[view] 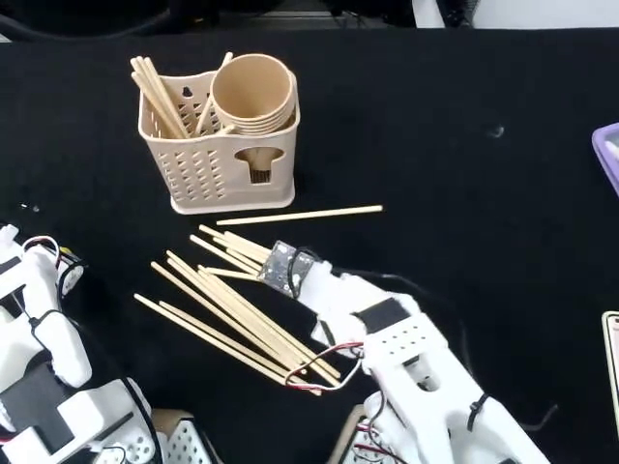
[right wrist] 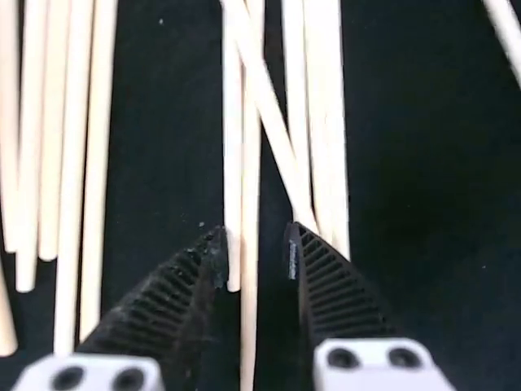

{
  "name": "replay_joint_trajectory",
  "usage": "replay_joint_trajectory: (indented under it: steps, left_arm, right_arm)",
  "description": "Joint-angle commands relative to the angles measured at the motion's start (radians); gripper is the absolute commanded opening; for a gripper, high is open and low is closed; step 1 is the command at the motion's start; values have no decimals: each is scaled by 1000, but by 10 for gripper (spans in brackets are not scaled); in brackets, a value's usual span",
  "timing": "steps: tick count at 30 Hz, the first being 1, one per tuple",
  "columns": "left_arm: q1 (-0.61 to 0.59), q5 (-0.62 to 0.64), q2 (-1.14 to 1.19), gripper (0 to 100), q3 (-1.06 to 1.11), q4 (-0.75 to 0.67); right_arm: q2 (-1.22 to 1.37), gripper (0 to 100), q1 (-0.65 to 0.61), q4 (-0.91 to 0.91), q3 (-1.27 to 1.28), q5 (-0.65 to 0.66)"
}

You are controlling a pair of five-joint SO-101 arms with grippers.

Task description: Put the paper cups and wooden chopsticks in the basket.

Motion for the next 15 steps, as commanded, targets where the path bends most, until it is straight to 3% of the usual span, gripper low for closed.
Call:
replay_joint_trajectory:
  steps: [1, 10, 13, 15]
  left_arm:
    - [12, 3, -14, 220, -13, 5]
    - [10, 3, -14, 220, -15, 3]
    - [10, 3, -14, 220, -16, 3]
    - [10, 3, -14, 220, -16, 3]
  right_arm:
    - [142, 119, -41, -20, -96, -17]
    - [309, 114, -72, -9, -197, -74]
    - [309, 21, -72, 20, -199, -74]
    - [309, 21, -72, 44, -200, -74]
